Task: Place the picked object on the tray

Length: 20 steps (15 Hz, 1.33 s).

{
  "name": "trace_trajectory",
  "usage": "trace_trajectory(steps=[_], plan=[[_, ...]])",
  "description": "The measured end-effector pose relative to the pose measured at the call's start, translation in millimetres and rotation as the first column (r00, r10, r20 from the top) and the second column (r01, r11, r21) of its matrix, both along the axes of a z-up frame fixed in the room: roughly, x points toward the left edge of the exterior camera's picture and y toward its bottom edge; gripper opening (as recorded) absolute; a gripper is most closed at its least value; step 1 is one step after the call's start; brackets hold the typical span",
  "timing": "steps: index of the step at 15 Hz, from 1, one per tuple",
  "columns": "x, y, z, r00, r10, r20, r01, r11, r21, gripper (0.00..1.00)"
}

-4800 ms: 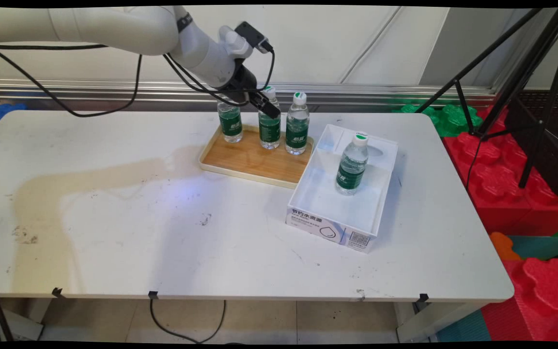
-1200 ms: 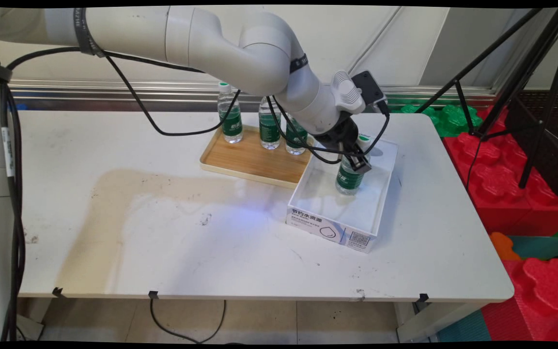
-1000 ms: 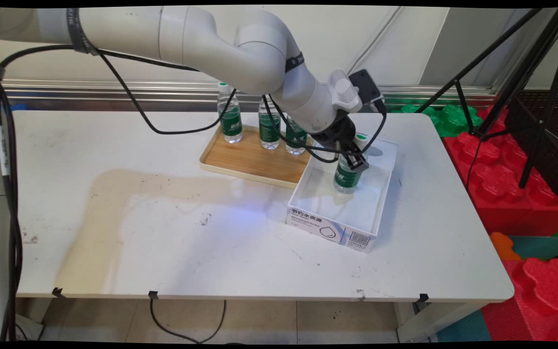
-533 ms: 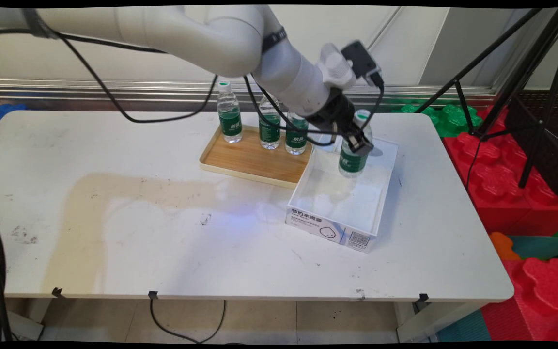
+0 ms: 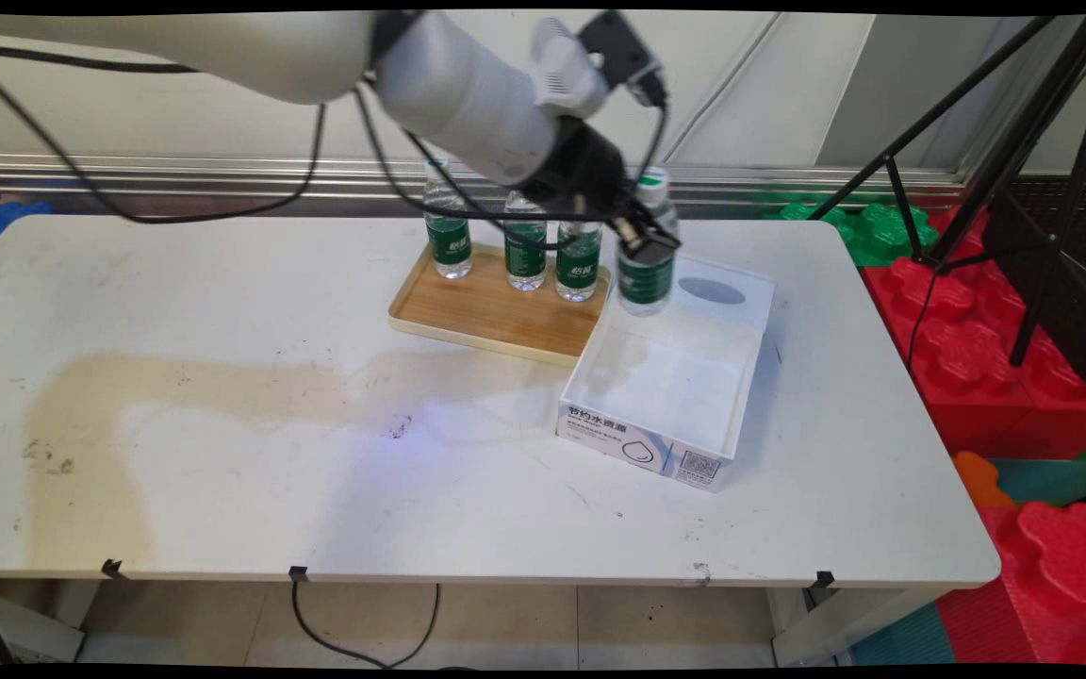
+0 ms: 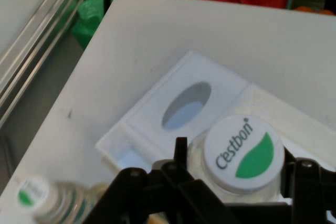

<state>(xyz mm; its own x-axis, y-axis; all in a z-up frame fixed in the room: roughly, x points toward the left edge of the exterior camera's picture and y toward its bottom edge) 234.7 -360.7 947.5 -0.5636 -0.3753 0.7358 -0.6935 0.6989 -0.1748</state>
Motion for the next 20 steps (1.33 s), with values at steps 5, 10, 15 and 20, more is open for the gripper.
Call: trace_trajectory(steps=[5,10,15,20], plan=[[53.7,26.3,2.5,0.999,0.047,0.021,-0.048,0.999,0.021,0.00],[99.9,30.8,-3.4,0.994,0.095,0.050,-0.097,0.994,0.040,0.00],[137.5,23.8,-15.5,0.988,0.140,0.073,-0.144,0.988,0.057,0.00],[151.7,9.1,-33.7,0.985,0.161,0.057,-0.166,0.983,0.083,0.00]])
